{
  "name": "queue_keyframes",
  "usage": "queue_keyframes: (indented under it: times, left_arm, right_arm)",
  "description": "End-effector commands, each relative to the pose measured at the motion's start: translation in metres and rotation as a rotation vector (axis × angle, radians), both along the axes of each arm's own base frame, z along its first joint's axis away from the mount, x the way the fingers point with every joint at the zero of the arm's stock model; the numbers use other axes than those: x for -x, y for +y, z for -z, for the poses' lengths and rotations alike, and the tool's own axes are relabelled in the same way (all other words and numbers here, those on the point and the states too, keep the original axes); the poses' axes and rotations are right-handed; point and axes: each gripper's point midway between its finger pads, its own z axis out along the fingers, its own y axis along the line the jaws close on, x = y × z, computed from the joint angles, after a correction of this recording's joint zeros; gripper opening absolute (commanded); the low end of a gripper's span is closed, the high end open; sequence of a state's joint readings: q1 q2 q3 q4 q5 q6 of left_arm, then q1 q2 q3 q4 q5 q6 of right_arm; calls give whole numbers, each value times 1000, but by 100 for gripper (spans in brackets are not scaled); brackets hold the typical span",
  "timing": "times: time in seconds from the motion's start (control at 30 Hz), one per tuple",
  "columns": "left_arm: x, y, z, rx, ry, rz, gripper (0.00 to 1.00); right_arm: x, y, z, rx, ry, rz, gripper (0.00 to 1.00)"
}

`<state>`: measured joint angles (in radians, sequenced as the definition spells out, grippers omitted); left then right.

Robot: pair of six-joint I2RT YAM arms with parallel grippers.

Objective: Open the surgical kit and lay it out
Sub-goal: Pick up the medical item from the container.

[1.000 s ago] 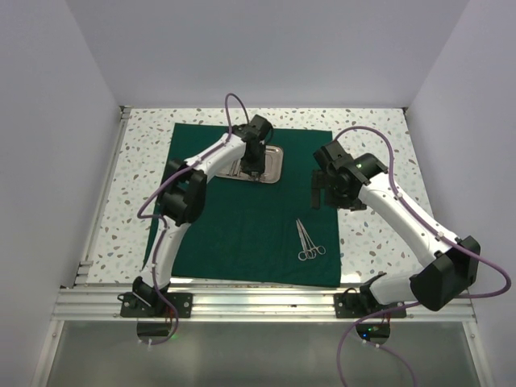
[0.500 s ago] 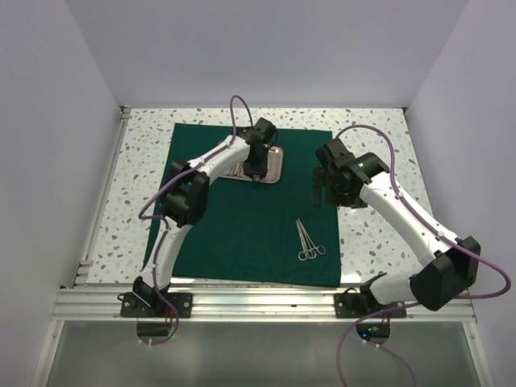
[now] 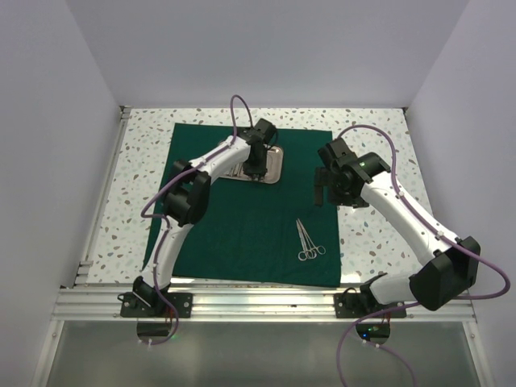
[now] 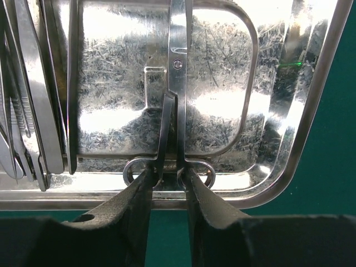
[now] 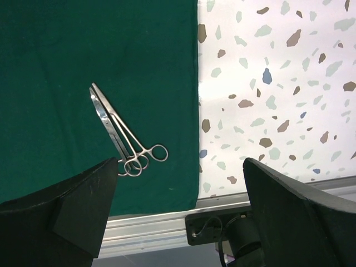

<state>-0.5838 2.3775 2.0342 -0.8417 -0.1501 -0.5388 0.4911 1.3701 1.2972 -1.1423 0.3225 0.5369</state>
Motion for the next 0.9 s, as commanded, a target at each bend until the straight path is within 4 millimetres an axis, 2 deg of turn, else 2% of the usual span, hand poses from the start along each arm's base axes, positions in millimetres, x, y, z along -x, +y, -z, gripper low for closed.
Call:
queue_keyframes:
  times: [0.0,0.33,0.43,0.53,0.57,0.7,0.8,0.87]
  left_arm:
    - [9,4,24,-29,59,6,33]
    - [29,14,60,-70,141,25,31]
    - [38,17,71,-77,170,32,20]
    - [46,19,80,-73,195,42,0]
    - [48,19,81,-73,201,44,0]
    - [48,13,70,-37,198,60,0]
    - [41,-2,42,45,158,85,0]
    - [35,-13,16,104,120,101,0]
  right_arm:
    - [-2,-1,0,-7,-11,-9,99]
    - [3,-2,1,-16,-7,-8,98]
    - [4,-3,1,-19,-9,-7,98]
    - [6,-3,2,-28,-10,-7,98]
    - [7,-3,2,-32,-11,-8,99]
    - [9,-3,2,-41,-13,-11,98]
    - [10,-2,0,-49,-19,-13,98]
    - [9,-1,-2,-59,-26,-15,98]
